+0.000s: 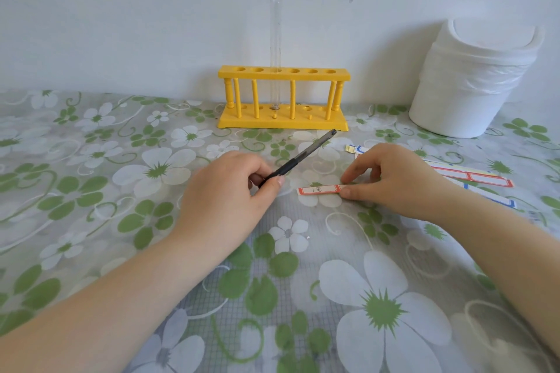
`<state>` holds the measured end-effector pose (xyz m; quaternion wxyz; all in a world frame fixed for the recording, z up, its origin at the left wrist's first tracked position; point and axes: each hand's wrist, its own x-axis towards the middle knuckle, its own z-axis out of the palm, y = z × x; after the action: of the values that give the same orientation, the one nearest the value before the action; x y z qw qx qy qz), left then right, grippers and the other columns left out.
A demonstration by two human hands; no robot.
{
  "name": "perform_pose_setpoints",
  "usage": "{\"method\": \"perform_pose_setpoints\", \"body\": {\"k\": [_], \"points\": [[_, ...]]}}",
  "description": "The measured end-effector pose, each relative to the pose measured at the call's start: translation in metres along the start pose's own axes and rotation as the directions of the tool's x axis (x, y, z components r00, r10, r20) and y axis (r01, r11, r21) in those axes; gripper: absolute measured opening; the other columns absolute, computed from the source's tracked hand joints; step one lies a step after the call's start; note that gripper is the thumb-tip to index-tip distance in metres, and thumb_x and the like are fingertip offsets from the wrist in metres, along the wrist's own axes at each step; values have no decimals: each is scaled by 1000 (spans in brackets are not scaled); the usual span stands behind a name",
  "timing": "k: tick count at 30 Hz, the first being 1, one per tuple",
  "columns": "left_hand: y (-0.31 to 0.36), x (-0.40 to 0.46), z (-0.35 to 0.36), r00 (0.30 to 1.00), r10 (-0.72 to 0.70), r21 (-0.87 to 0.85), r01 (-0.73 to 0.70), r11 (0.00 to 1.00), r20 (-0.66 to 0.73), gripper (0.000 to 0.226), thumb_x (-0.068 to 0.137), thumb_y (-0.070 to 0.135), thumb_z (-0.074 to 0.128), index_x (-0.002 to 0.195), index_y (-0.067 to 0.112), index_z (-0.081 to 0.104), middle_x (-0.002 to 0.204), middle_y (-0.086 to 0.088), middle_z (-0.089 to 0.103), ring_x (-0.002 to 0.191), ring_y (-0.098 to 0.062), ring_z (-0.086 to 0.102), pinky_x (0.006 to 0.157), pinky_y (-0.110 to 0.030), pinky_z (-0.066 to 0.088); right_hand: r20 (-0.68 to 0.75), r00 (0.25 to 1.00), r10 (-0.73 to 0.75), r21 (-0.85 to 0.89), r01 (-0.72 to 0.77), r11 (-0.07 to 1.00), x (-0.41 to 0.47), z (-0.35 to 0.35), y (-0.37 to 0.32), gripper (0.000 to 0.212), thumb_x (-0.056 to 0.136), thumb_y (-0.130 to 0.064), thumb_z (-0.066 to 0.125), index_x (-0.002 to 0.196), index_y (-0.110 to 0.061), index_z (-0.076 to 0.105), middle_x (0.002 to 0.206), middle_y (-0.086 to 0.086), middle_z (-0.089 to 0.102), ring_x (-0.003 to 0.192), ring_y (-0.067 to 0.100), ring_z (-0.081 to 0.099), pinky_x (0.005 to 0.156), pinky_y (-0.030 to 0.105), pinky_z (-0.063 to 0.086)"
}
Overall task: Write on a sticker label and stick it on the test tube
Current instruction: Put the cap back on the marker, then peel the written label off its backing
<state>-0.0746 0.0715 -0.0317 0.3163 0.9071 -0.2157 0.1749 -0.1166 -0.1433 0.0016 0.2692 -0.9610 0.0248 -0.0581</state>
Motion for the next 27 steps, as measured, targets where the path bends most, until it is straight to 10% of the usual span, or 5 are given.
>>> {"method": "perform_pose_setpoints", "body": {"k": [17, 27], "points": [[4, -2, -1, 982, 168, -57, -163, 985, 82, 45, 67, 60, 57, 105, 37, 64, 95, 17, 53, 91, 0, 52, 83, -25, 44, 15, 986, -167, 67, 165, 984, -8, -2, -14, 11, 77, -16, 70, 71, -25, 66, 78, -8, 68, 78, 3, 60, 69, 7, 42], [8, -2, 0, 945, 320, -67, -324, 944, -58, 20, 79, 38, 57, 80, 27, 74, 80, 6, 56, 78, -7, 52, 68, -29, 44, 35, 975, -217, 6, 217, 976, -19, -1, -30, 8, 82, -25, 65, 83, -22, 72, 76, -16, 63, 81, 5, 58, 83, 20, 36]]}}
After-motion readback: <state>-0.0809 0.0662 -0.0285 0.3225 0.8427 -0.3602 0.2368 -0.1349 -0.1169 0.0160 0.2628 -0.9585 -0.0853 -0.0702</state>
